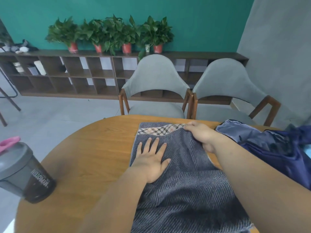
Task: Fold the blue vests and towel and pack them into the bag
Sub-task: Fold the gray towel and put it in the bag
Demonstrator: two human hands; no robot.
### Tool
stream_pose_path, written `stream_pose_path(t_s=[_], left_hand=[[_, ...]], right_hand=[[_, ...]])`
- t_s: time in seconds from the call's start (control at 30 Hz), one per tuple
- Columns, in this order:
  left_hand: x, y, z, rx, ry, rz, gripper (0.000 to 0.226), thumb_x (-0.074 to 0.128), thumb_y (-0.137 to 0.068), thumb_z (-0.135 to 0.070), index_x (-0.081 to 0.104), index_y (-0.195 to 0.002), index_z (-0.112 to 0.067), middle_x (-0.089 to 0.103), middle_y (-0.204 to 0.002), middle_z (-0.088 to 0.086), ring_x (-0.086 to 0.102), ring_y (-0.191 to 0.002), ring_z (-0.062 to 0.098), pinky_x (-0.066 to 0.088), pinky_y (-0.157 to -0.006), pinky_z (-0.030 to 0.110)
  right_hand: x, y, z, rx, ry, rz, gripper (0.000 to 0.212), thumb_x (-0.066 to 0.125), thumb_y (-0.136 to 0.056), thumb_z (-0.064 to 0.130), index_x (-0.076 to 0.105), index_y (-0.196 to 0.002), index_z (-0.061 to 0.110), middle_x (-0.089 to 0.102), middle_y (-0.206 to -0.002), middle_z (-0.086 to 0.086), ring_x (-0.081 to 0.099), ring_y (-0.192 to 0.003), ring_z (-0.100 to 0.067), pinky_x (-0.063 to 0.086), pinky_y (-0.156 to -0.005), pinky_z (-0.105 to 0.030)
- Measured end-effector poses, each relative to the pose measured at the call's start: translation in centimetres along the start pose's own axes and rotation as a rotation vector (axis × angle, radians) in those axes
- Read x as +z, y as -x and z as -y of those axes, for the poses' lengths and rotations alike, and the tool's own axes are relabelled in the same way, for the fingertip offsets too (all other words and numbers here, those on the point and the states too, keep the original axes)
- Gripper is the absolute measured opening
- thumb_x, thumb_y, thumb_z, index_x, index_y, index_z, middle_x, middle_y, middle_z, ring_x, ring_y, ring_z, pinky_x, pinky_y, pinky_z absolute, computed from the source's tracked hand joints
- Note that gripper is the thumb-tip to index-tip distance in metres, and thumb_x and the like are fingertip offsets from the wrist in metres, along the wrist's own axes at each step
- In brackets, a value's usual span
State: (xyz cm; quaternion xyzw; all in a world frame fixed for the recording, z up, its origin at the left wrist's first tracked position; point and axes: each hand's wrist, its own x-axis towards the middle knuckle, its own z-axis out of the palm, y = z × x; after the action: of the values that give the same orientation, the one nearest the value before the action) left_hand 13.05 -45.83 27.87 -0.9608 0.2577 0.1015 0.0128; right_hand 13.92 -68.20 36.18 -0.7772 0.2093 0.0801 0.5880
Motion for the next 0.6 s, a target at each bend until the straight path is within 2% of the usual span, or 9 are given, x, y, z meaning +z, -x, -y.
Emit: stream_pose_path(t_s=[0.07,0.13,0.2,0.23,0.3,0.37,0.43,0.5,0.6], left_hand=[[0.1,0.0,0.0,-0.002,-0.004,-0.002,0.072,0.005,-0.105,-0.066,-0.013,-0.166,-0.033,-0.023,-0.173,0.0,-0.025,-0.158,0.028,-0.009,-0.127,0.059],[0.2,0.0,0.0,-0.003,-0.008,-0.007,0.072,0.004,-0.104,-0.067,-0.013,-0.166,-0.034,-0.023,-0.173,-0.001,-0.026,-0.158,0.028,-0.009,-0.127,0.059],[0.2,-0.1,0.0,-0.004,-0.009,-0.013,0.072,0.003,-0.104,-0.068,-0.014,-0.166,-0.034,-0.023,-0.173,-0.001,-0.026,-0.158,0.027,-0.009,-0.127,0.058],[0.3,-0.1,0.1,-0.006,-0.012,-0.016,0.072,0.003,-0.104,-0.068,-0.014,-0.165,-0.035,-0.023,-0.173,-0.002,-0.026,-0.158,0.027,-0.009,-0.127,0.058],[0.3,-0.1,0.1,-0.006,-0.015,-0.018,0.073,0.003,-0.103,-0.068,-0.015,-0.165,-0.035,-0.024,-0.173,-0.002,-0.026,-0.158,0.027,-0.009,-0.127,0.058],[0.3,0.0,0.0,-0.006,-0.02,-0.02,0.073,0.002,-0.103,-0.069,-0.016,-0.165,-0.035,-0.025,-0.173,-0.001,-0.027,-0.158,0.027,-0.009,-0.127,0.058],[0.4,-0.1,0.0,-0.01,-0.029,-0.027,0.073,0.002,-0.103,-0.069,-0.017,-0.165,-0.034,-0.026,-0.172,0.0,-0.027,-0.158,0.027,-0.01,-0.127,0.057],[0.6,-0.1,0.0,-0.014,-0.037,-0.046,0.074,0.002,-0.103,-0.069,-0.018,-0.165,-0.033,-0.026,-0.172,0.003,-0.027,-0.158,0.027,-0.009,-0.127,0.057],[0.9,-0.1,0.0,-0.031,-0.037,-0.079,0.077,0.002,-0.102,-0.07,-0.019,-0.164,-0.031,-0.026,-0.172,0.008,-0.03,-0.157,0.028,-0.009,-0.127,0.057]], right_hand=[[-0.4,-0.3,0.8,0.011,-0.135,0.015,0.041,0.079,-0.09,0.046,0.07,-0.114,0.015,0.078,-0.106,-0.014,0.074,-0.1,-0.033,0.058,-0.096,-0.049],[-1.1,-1.0,1.6,-0.024,-0.227,-0.042,0.056,0.089,-0.077,0.053,0.074,-0.114,0.015,0.08,-0.101,-0.012,0.076,-0.097,-0.032,0.059,-0.095,-0.049],[-1.8,-1.7,2.3,-0.19,-0.193,-0.21,0.039,0.088,-0.08,0.046,0.078,-0.103,0.016,0.079,-0.095,-0.007,0.074,-0.094,-0.027,0.059,-0.088,-0.037],[-2.4,-2.1,2.5,-0.327,-0.04,-0.347,0.028,0.086,-0.083,0.041,0.078,-0.097,0.019,0.076,-0.095,-0.003,0.07,-0.096,-0.025,0.054,-0.086,-0.033],[-3.4,-2.3,2.4,-0.619,0.504,-0.652,0.014,0.078,-0.086,0.035,0.075,-0.098,0.028,0.068,-0.106,0.002,0.057,-0.108,-0.027,0.041,-0.089,-0.034],[-3.3,-1.8,1.9,-0.806,0.933,-0.792,0.017,0.069,-0.087,0.033,0.075,-0.102,0.029,0.062,-0.116,0.003,0.048,-0.114,-0.029,0.036,-0.091,-0.039],[-1.6,-1.2,0.1,-0.748,1.145,-0.67,0.028,0.061,-0.092,0.038,0.073,-0.115,0.027,0.059,-0.128,0.002,0.047,-0.121,-0.027,0.041,-0.096,-0.042],[1.2,-0.4,-2.8,-0.528,1.2,-0.398,0.045,0.054,-0.098,0.047,0.062,-0.137,0.025,0.05,-0.145,-0.003,0.042,-0.135,-0.027,0.043,-0.106,-0.046],[4.2,-0.2,-6.8,-0.351,1.161,-0.176,0.061,0.036,-0.107,0.052,0.031,-0.161,0.025,0.023,-0.169,-0.007,0.019,-0.155,-0.03,0.024,-0.125,-0.049]])
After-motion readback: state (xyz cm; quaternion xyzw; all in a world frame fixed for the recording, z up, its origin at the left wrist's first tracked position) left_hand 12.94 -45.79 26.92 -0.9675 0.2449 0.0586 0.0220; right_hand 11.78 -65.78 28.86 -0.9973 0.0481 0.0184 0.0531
